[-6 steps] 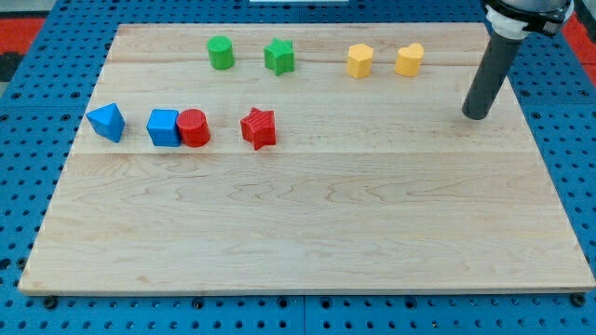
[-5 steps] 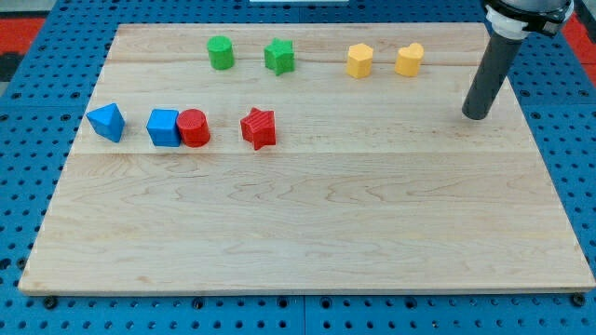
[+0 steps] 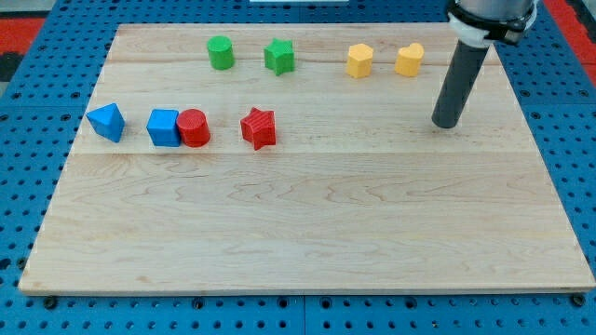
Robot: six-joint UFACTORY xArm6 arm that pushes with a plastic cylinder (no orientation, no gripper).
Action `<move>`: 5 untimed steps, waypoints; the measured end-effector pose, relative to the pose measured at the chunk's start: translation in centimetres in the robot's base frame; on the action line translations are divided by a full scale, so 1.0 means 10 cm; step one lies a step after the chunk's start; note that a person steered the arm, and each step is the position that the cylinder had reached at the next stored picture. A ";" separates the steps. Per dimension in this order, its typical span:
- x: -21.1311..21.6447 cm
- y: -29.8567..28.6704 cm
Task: Move your arm towards the up
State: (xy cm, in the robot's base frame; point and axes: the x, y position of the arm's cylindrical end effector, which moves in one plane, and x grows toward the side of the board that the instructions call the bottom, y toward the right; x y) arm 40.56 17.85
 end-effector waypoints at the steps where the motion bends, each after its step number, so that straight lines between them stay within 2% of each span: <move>1: 0.30 -0.19; 2: 0.47 -0.19; 5: 0.47 -0.09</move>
